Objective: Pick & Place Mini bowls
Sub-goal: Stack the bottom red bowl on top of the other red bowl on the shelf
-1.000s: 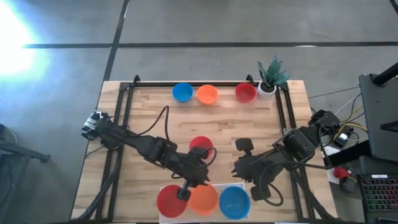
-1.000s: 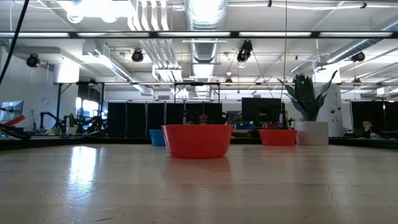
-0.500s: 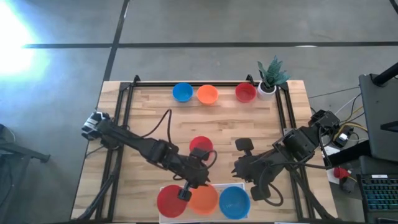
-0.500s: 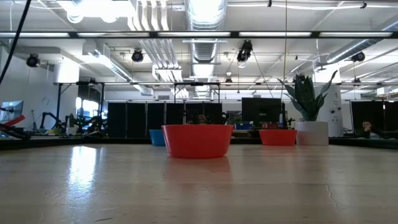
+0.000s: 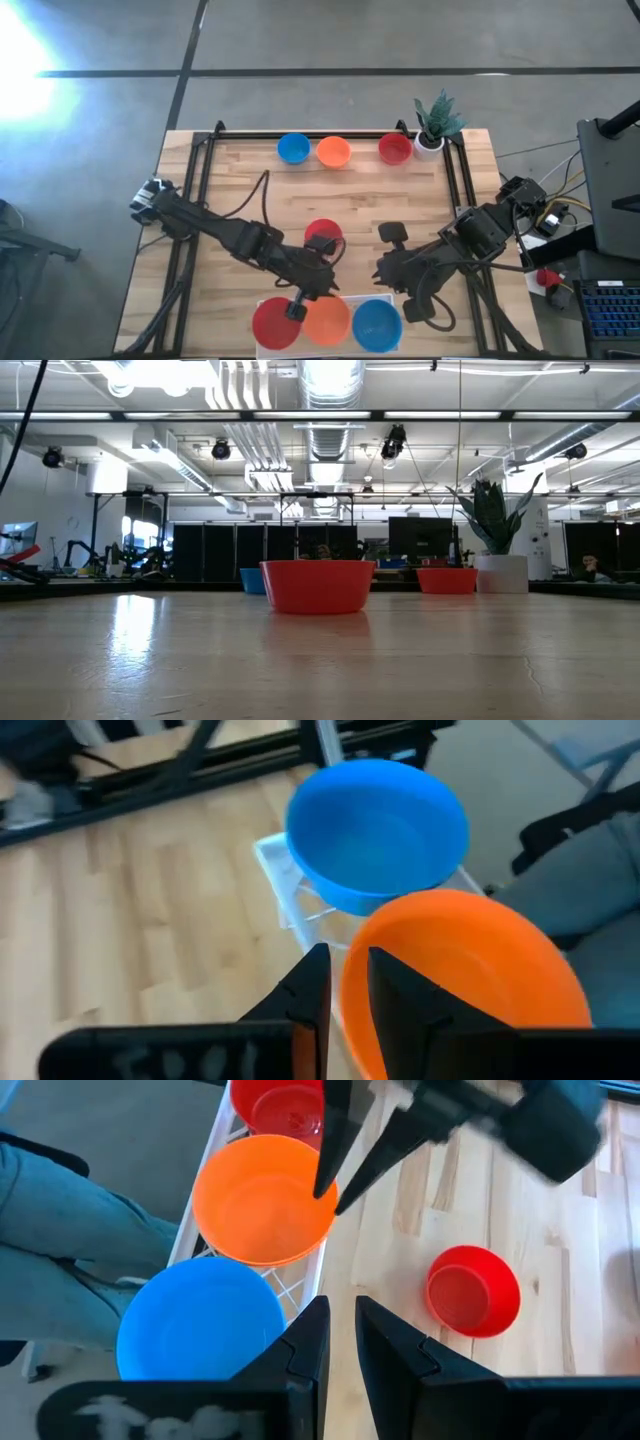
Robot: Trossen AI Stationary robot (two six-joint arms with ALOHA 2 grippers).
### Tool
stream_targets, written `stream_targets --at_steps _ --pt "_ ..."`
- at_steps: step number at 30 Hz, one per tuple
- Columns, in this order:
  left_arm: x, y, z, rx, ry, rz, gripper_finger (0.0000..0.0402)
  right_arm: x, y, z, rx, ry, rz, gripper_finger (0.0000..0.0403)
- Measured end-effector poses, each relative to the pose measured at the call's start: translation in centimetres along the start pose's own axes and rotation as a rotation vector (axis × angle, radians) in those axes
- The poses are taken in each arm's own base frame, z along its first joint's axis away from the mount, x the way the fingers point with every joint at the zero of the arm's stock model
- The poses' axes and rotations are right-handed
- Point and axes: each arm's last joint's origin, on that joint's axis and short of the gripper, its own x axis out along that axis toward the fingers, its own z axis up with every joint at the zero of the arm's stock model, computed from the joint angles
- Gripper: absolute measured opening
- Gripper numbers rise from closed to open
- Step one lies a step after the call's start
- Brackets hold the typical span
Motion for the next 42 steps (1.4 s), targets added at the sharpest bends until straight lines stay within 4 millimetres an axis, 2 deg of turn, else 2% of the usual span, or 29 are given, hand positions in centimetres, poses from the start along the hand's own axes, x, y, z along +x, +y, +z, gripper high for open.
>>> stream_targets --at_steps 10,14,19,24,28,35,42 --pt "-5.5 1.0 0.7 -0.051 -0.02 0.286 0.0064 -0.6 -0.7 0.1 0.03 -0.055 -0.132 0.0047" --pt "-7.3 1.6 0.4 -0.124 -0.006 0.384 0.0064 -1.0 -1.0 0.0 0.057 -0.072 -0.171 0.0047" --pt "-8.7 2.4 -0.7 -0.177 0.076 0.485 0.0064 -1.4 -2.0 -0.3 0.066 -0.053 -0.222 0.0047" --pt "-8.3 3.1 -2.1 -0.195 0.133 0.557 0.0064 -2.0 -3.1 -0.6 0.077 -0.026 -0.249 0.0047" --pt "-7.7 3.8 -4.0 -0.182 0.235 0.582 0.0064 -2.6 -4.1 -0.5 0.067 -0.038 -0.27 0.0047" --pt "-7.3 4.6 -7.4 -0.208 0.296 0.679 0.0064 -4.0 -5.8 -0.7 0.044 -0.052 -0.314 0.0047" --pt "-8.3 4.6 -10.7 -0.308 0.223 0.739 0.0064 -5.4 -6.9 -0.9 0.078 -0.084 -0.328 0.0047"
